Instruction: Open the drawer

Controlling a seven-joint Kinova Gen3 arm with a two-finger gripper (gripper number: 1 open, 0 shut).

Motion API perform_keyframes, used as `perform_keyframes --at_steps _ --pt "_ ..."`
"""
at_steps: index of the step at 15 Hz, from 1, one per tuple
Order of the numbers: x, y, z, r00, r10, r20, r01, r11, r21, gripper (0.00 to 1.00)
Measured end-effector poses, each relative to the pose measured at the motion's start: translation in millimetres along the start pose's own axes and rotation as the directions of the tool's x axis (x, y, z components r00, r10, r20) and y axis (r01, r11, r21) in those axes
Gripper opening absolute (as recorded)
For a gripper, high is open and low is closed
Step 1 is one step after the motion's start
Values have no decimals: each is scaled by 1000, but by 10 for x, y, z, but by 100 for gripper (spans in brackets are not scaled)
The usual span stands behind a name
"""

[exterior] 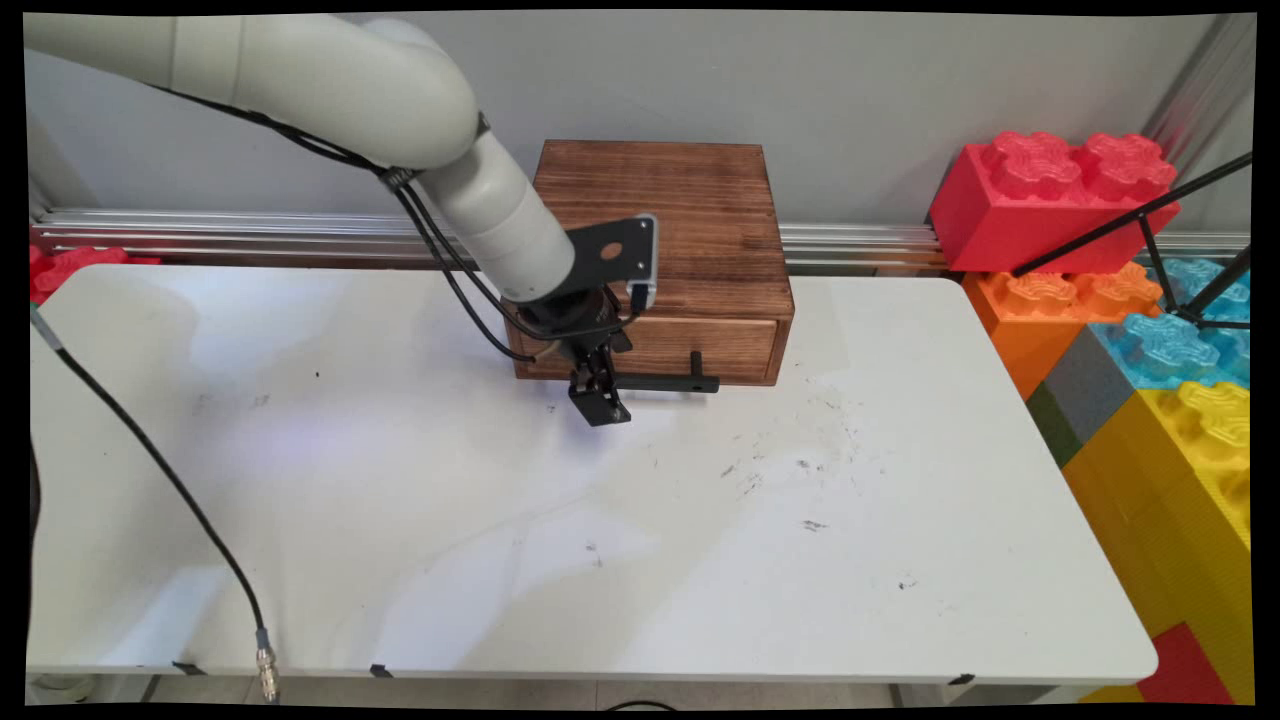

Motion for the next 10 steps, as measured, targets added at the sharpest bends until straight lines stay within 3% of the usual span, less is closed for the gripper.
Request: perform_keyframes --at_steps 10 --pt "71 38 342 1000 -21 -6 21 1000 12 100"
